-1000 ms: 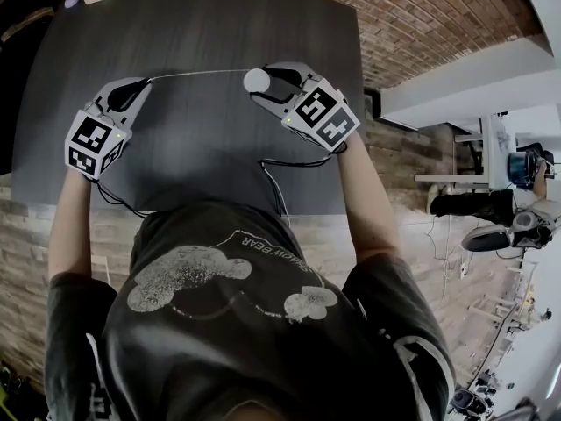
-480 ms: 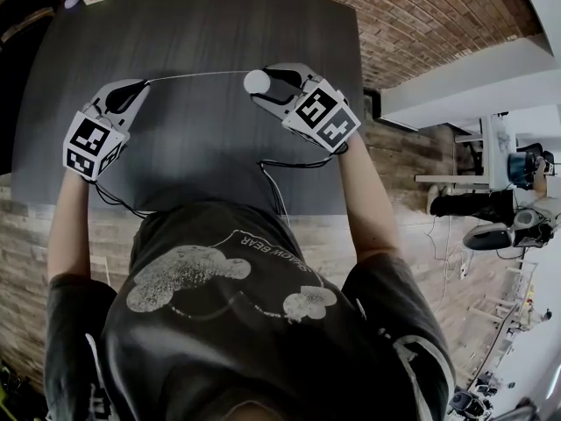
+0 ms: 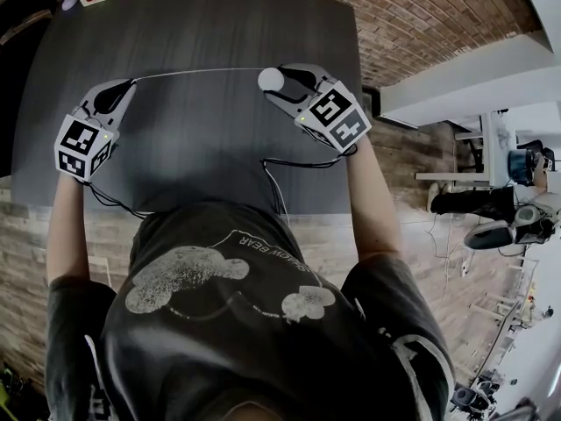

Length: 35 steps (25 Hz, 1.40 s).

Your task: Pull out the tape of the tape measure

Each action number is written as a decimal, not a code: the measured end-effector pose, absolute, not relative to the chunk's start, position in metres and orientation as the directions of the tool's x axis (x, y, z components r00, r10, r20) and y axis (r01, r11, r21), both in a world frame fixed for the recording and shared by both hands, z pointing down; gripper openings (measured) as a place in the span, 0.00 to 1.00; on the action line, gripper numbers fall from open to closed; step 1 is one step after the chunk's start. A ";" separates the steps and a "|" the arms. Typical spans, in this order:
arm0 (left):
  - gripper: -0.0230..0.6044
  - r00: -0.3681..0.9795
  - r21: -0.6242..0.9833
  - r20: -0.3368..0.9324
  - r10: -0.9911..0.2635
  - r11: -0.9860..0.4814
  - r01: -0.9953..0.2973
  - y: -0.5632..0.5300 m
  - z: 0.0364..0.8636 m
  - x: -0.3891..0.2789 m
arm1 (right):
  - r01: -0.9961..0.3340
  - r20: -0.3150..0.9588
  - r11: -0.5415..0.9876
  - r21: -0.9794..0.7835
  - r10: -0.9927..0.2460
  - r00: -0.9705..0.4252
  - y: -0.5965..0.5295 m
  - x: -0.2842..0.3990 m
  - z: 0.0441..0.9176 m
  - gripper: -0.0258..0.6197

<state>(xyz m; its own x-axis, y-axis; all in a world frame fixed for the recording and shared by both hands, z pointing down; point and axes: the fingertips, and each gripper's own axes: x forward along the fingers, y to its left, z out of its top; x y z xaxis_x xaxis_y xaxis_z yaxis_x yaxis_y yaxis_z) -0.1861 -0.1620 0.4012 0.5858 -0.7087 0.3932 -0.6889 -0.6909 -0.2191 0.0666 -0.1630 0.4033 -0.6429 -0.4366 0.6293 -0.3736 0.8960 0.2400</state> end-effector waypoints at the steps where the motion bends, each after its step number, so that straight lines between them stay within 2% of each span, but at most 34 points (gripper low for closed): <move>1: 0.05 0.586 -0.220 0.394 -0.708 -0.691 -0.688 -0.162 0.402 -0.185 | -0.378 0.628 0.895 0.238 -0.439 -0.643 -0.163 0.068 0.403 0.39; 15: 0.05 0.584 -0.212 0.385 -0.715 -0.684 -0.698 -0.167 0.400 -0.183 | -0.387 0.630 0.890 0.242 -0.448 -0.634 -0.163 0.076 0.405 0.39; 28: 0.05 0.527 -0.172 0.348 -0.775 -0.606 -0.777 -0.176 0.392 -0.219 | -0.443 0.625 0.865 0.234 -0.483 -0.613 -0.168 0.097 0.404 0.39; 35: 0.05 0.536 -0.200 0.352 -0.767 -0.621 -0.758 -0.178 0.388 -0.209 | -0.435 0.620 0.866 0.244 -0.485 -0.617 -0.169 0.094 0.399 0.39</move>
